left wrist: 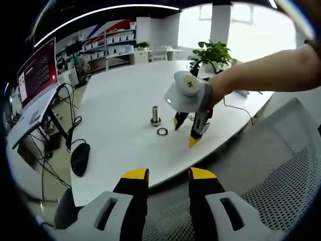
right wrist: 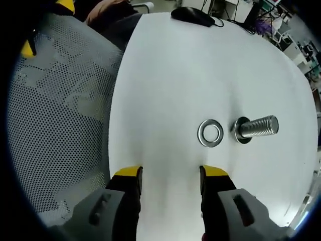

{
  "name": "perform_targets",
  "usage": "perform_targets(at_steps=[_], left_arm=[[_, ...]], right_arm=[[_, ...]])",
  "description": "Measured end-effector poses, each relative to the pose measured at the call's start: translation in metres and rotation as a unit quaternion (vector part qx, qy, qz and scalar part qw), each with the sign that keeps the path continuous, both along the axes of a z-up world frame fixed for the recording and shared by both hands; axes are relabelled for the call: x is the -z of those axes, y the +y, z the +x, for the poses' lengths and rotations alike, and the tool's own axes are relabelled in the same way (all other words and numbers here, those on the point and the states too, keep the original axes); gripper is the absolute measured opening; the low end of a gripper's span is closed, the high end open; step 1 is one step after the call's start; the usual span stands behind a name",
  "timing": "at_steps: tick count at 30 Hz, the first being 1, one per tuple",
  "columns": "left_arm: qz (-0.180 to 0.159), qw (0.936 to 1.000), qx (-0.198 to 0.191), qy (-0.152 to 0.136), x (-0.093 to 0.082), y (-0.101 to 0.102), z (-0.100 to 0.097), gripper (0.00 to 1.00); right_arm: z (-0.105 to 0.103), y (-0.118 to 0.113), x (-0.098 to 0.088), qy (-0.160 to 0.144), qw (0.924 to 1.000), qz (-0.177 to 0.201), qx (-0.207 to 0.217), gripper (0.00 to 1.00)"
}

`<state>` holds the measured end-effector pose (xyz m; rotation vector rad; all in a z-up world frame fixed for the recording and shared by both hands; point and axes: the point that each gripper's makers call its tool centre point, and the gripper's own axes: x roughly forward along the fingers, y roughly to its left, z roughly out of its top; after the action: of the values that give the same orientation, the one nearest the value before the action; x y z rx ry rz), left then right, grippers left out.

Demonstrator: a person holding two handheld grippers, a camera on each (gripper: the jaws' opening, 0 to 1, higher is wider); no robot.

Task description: Place the washer onto the threaded stud by aligning its center hole with the stud, sliding it down to the base, and recovering from edge contact or off-axis alignment until the washer reaches the visible bottom stop.

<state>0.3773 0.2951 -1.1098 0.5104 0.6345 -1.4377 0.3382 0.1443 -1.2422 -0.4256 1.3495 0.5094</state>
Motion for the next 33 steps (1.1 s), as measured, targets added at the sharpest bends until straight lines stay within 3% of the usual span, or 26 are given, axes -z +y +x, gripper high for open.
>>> perform_targets(at_steps=[7, 33], left_arm=[[-0.001, 1.0000, 0.000, 0.001, 0.000, 0.000, 0.000, 0.30], [-0.002, 1.0000, -0.005, 0.001, -0.001, 0.000, 0.001, 0.31]], right_arm=[[0.008, 0.000, 0.000, -0.019, 0.9990, 0.013, 0.039, 0.50], [0.028, 0.003, -0.002, -0.011, 0.9972, 0.007, 0.074, 0.58]])
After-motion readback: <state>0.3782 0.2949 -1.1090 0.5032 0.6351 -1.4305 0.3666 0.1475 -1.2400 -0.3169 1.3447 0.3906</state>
